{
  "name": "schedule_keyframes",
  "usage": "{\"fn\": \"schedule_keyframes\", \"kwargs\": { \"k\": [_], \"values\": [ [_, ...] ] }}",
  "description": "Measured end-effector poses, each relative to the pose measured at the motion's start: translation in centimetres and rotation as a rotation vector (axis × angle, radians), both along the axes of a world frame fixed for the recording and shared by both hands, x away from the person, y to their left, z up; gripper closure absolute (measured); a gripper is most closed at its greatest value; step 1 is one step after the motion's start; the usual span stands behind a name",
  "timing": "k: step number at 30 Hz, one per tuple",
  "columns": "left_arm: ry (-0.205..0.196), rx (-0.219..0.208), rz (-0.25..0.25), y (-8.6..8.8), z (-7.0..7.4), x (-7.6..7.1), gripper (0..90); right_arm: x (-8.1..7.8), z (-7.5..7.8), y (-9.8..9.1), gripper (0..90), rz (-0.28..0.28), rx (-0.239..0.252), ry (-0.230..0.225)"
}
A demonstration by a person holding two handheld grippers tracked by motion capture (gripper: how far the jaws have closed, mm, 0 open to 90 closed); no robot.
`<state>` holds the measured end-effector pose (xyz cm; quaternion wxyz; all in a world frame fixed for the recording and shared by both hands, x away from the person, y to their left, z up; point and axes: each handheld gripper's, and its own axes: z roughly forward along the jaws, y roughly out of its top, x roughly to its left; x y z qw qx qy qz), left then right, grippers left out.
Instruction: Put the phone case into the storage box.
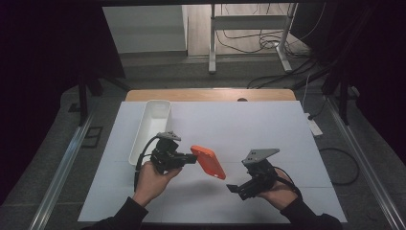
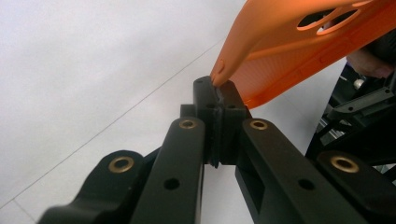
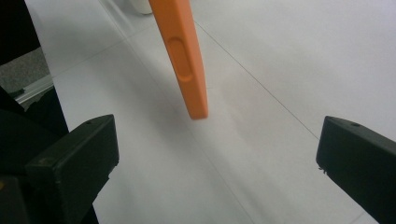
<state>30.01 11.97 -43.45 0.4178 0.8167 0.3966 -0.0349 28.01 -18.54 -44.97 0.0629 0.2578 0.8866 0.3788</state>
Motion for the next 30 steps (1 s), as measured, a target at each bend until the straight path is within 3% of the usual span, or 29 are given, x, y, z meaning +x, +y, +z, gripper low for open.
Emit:
{"fn": "schedule_keyframes", "kwargs": {
  "k": [16, 30],
  "values": [
    [-0.01, 0.03, 0.02, 0.6, 0.5, 0.5, 89.0, -0.7, 0.1, -1.4, 0.0, -0.023, -0.018, -0.014],
    [-0.009, 0.031, 0.037, 1.1, 0.7, 1.2, 89.0, -1.2, -0.1, -2.5, 0.0, -0.05, -0.029, -0.017]
  ]
}}
